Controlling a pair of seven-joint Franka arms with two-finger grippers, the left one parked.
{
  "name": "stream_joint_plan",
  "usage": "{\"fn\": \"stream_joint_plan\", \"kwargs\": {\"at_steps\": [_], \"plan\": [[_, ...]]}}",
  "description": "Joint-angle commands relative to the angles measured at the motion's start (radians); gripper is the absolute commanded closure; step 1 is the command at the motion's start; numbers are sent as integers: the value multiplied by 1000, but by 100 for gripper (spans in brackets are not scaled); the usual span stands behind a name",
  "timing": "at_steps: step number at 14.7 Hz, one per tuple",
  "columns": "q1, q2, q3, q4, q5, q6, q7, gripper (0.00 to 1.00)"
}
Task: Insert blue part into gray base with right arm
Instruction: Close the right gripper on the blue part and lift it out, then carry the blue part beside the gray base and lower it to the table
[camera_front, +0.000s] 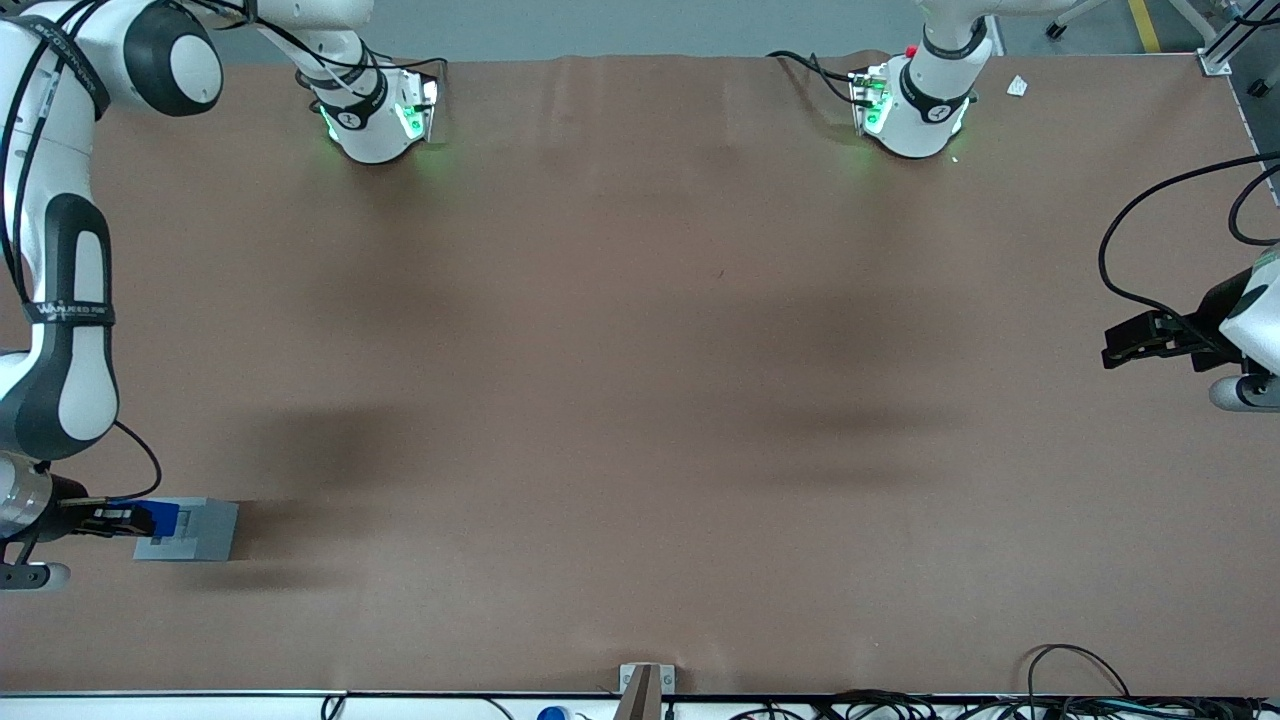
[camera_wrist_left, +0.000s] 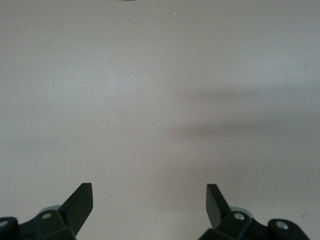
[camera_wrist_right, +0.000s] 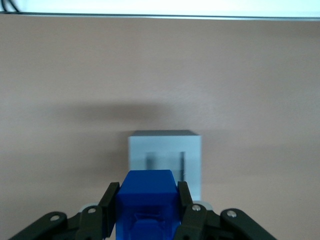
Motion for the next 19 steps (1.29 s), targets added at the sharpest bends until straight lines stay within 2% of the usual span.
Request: {"fn": "stream_joint_plan", "kwargs": {"at_steps": [1,6,8,12,19], "plan": [[41,-25,5,4,17,-45,72,97],[136,-12,19,-7,11,-24,209,99],[184,11,16,-21,8,56,267,99],[185,35,16,-139,20,160,328,99],[179,69,17,-153,23,159,350,100]]}}
